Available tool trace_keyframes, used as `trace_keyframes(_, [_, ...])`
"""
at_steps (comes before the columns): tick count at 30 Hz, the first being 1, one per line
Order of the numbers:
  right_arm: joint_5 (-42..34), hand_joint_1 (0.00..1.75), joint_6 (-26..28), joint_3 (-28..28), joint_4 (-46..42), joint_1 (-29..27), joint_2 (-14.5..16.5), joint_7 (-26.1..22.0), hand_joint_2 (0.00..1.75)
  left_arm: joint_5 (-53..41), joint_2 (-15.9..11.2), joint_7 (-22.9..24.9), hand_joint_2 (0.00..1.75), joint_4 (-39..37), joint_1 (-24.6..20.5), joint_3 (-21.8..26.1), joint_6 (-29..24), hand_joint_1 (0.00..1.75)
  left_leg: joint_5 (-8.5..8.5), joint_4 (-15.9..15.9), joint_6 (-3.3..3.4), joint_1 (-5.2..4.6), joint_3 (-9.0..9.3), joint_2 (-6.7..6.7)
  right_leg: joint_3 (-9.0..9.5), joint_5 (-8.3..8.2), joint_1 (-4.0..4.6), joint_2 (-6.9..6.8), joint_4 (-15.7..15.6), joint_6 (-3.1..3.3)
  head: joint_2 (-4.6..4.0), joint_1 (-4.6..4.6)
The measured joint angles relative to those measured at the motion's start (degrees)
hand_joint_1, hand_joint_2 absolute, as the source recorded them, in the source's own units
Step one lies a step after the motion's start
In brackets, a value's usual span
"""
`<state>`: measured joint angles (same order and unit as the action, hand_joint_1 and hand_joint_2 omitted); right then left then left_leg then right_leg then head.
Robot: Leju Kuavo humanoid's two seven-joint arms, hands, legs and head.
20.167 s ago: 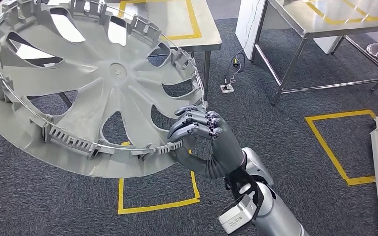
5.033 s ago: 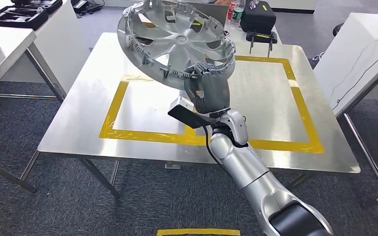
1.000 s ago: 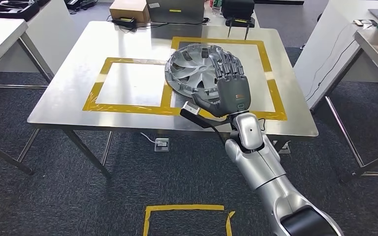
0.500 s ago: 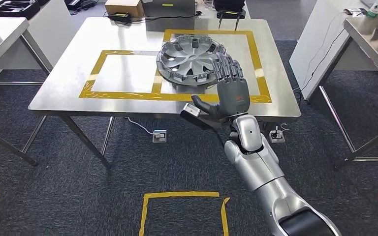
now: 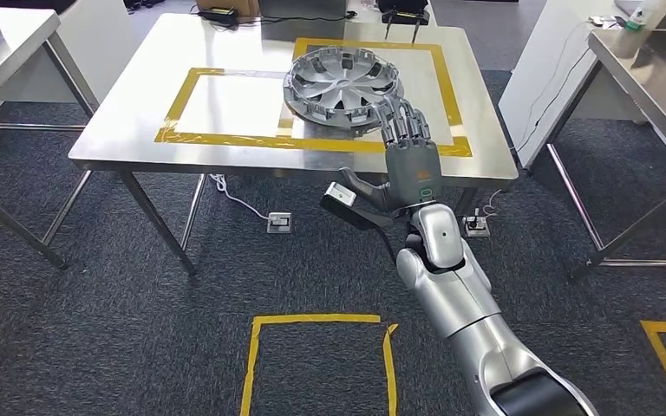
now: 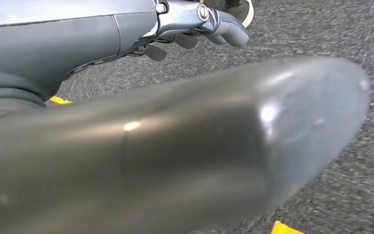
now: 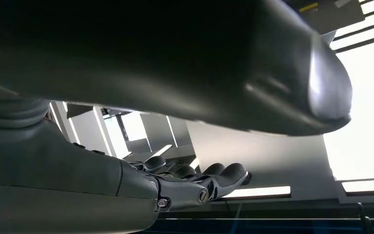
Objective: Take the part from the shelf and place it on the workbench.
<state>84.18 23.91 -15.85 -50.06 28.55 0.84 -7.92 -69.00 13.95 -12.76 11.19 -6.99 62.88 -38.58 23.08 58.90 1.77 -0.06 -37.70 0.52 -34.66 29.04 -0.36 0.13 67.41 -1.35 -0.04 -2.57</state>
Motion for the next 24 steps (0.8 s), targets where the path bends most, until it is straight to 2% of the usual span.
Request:
trace_keyframes(1, [-0.3, 0.0, 0.1, 0.1, -0.1, 0.1, 0.0, -0.1, 0.0, 0.0, 0.1, 0.0, 0.0, 0.0, 0.0, 0.0, 0.0, 0.0, -0.52, 0.2, -0.24, -0.03, -0.52, 0.0, 3.12, 0.39, 0.18, -0.04, -4.1, 0.33, 0.0, 0.01])
trace_keyframes(2, [-0.4, 0.0, 0.3, 0.1, -0.2, 0.3, 0.0, -0.2, 0.0, 0.0, 0.2, 0.0, 0.0, 0.0, 0.0, 0.0, 0.1, 0.0, -1.04, 0.2, -0.54, -0.02, -0.76, 0.02, 5.25, 1.06, 0.41, -0.05, -7.3, 0.68, 0.0, -0.05])
trace_keyframes(3, [-0.5, 0.0, 0.4, 0.2, -0.2, 0.4, 0.0, -0.4, 0.0, 0.0, 0.2, 0.0, 0.0, 0.0, -0.1, 0.0, 0.1, 0.0, -1.6, 0.1, -0.9, 0.04, -0.85, 0.04, 6.27, 1.72, 0.63, -0.05, -9.1, 1.01, 0.0, -0.17])
trace_keyframes(4, [-0.7, 0.0, 0.4, 0.3, -0.3, 0.4, 0.0, -0.5, 0.0, 0.0, 0.3, 0.0, 0.0, 0.0, -0.1, 0.0, 0.1, 0.0, -2.13, -0.2, -1.27, 0.11, -0.83, 0.06, 6.28, 1.5, 0.76, -0.02, -9.7, 1.33, 0.0, -0.3])
trace_keyframes(5, [-0.8, 0.0, 0.4, 0.4, -0.3, 0.4, 0.0, -0.5, 0.0, 0.0, 0.3, 0.0, 0.0, -0.1, -0.1, 0.0, 0.2, 0.0, -2.46, -0.4, -1.64, 0.21, -0.9, 0.06, 5.94, 0.9, 0.7, -0.04, -9.9, 1.71, 0.0, -0.41])
trace_keyframes(6, [-1.0, 0.0, 0.4, 0.4, -0.3, 0.4, 0.0, -0.6, 0.0, 0.0, 0.3, 0.0, 0.0, -0.1, 0.0, 0.0, 0.2, 0.0, -2.04, -0.2, -2.0, 0.27, -1.21, -0.03, 5.59, 0.31, 0.55, -0.05, -10.2, 2.11, 0.0, -0.45])
trace_keyframes(7, [-1.2, 0.0, 0.3, 0.5, -0.3, 0.4, 0.1, -0.7, 0.0, 0.0, 0.3, 0.0, 0.0, -0.1, 0.0, 0.0, 0.2, 0.0, -0.52, 0.9, -2.34, 0.29, -1.79, -0.15, 5.09, -0.39, 0.34, -0.07, -10.5, 2.48, 0.0, -0.29])
trace_keyframes(8, [-1.4, 0.0, 0.3, 0.6, -0.3, 0.4, 0.1, -0.8, 0.0, 0.0, 0.3, -0.1, 0.0, -0.1, 0.0, 0.0, 0.2, 0.0, 1.88, 3.0, -2.67, 0.36, -2.6, -0.27, 4.47, -1.14, 0.13, -0.09, -10.6, 2.73, 0.0, -0.12])
trace_keyframes(10, [-1.8, 0.0, 0.1, 0.8, -0.3, 0.2, 0.1, -1.0, 0.0, -0.1, 0.3, 0.0, 0.0, -0.1, 0.0, 0.0, 0.3, 0.0, 7.1, 9.9, -3.28, 0.56, -4.59, -0.4, 2.93, -2.41, 0.02, 0.04, -10.6, 2.85, 0.0, 0.17])
trace_keyframes(11, [-2.0, 0.0, 0.0, 0.9, -0.3, 0.1, 0.1, -1.2, 0.0, -0.1, 0.3, 0.0, 0.0, -0.1, 0.0, 0.0, 0.3, 0.0, 8.2, 13.3, -3.53, 0.7, -5.18, -0.4, 2.11, -3.04, -0.03, 0.14, -10.6, 2.74, 0.0, 0.17])
trace_keyframes(12, [-2.1, 0.0, -0.2, 1.0, -0.3, -0.1, 0.1, -1.3, 0.0, -0.1, 0.3, 0.0, 0.0, -0.1, 0.0, 0.0, 0.3, 0.0, 8.01, 15.3, -3.74, 0.84, -5.09, -0.4, 1.29, -3.65, -0.1, 0.28, -10.5, 2.55, 0.0, 0.18])
trace_keyframes(13, [-2.1, 0.0, -0.3, 1.0, -0.3, -0.2, 0.1, -1.5, 0.0, -0.1, 0.3, 0.0, 0.0, -0.1, 0.0, 0.0, 0.3, 0.0, 6.87, 15.4, -3.9, 0.99, -4.02, -0.42, 0.5, -4.2, -0.22, 0.47, -10.4, 2.29, 0.0, 0.18])
trace_keyframes(14, [-2.1, 0.0, -0.4, 1.0, -0.3, -0.3, 0.1, -1.6, 0.0, -0.1, 0.3, 0.0, 0.0, -0.1, 0.0, 0.0, 0.2, 0.0, 5.49, 13.1, -4.02, 1.14, -1.76, -0.59, -0.21, -4.67, -0.37, 0.7, -10.2, 1.98, 0.0, 0.16])
trace_keyframes(15, [-2.2, 0.0, -0.4, 1.0, -0.3, -0.3, 0.1, -1.6, 0.0, -0.1, 0.3, 0.0, 0.0, -0.1, 0.0, -0.1, 0.2, 0.0, 5.02, 9.3, -4.13, 1.35, 1.15, -1.23, -0.81, -5.04, -0.51, 0.94, -10.0, 1.64, 0.0, 0.17])
trace_keyframes(16, [-2.2, 0.0, -0.4, 1.1, -0.3, -0.2, 0.1, -1.6, 0.0, -0.2, 0.3, 0.0, 0.0, -0.1, 0.0, -0.1, 0.2, 0.0, 5.21, 5.4, -4.06, 1.49, 4.04, -2.17, -1.35, -5.35, -0.58, 1.19, -9.7, 1.25, 0.0, 0.13])
trace_keyframes(17, [-2.3, 0.0, -0.4, 1.1, -0.3, -0.1, 0.2, -1.7, 0.0, -0.2, 0.3, 0.0, 0.0, -0.1, 0.0, -0.2, 0.2, 0.0, 5.81, 2.3, -3.9, 1.58, 6.11, -2.92, -1.76, -5.67, -0.59, 1.46, -9.5, 0.84, 0.0, 0.06])
trace_keyframes(18, [-2.4, 0.0, -0.4, 1.1, -0.3, 0.0, 0.2, -1.7, 0.0, -0.3, 0.3, 0.0, 0.0, -0.1, 0.0, -0.3, 0.2, 0.0, 6.56, 0.7, -3.58, 1.56, 7.11, -3.42, -2.06, -6.03, -0.54, 1.78, -9.4, 0.42, 0.0, -0.02])
trace_keyframes(20, [-2.4, 0.0, -0.4, 1.2, -0.3, 0.0, 0.3, -1.8, 0.0, -0.4, 0.3, -0.1, 0.0, -0.1, 0.0, -0.4, 0.2, 0.0, 6.54, 0.3, -2.6, 1.4, 7.1, -2.78, -2.42, -6.76, -0.57, 2.46, -9.5, -0.39, 0.0, -0.1])
trace_keyframes(21, [-2.4, 0.0, -0.4, 1.2, -0.3, 0.0, 0.3, -1.9, 0.0, -0.5, 0.3, -0.1, 0.0, -0.1, 0.0, -0.5, 0.3, 0.0, 6.32, 0.3, -2.06, 1.37, 6.92, -2.28, -2.7, -6.63, -0.63, 2.34, -9.2, -0.66, 0.0, -0.15])
trace_keyframes(22, [-2.4, 0.0, -0.4, 1.2, -0.3, 0.1, 0.3, -1.9, 0.0, -0.6, 0.3, -0.1, 0.0, -0.1, -0.1, -0.5, 0.3, 0.0, 6.05, 0.3, -1.58, 1.36, 6.72, -1.76, -3.36, -5.77, -0.68, 1.91, -8.0, -0.89, 0.0, -0.25])
trace_keyframes(23, [-2.4, 0.0, -0.5, 1.2, -0.3, 0.1, 0.3, -1.9, 0.0, -0.7, 0.3, -0.1, 0.0, -0.1, -0.1, -0.6, 0.3, 0.0, 5.79, 0.2, -1.16, 1.34, 6.46, -1.24, -4.49, -4.21, -0.7, 1.34, -5.6, -1.06, 0.0, -0.36])
trace_keyframes(24, [-2.4, 0.0, -0.5, 1.2, -0.3, 0.1, 0.3, -1.9, 0.0, -0.7, 0.3, -0.1, 0.0, -0.1, -0.1, -0.7, 0.4, 0.0, 5.68, 0.2, -0.99, 1.28, 6.33, -1.0, -5.08, -3.24, -0.68, 0.86, -4.2, -1.14, 0.0, -0.46])
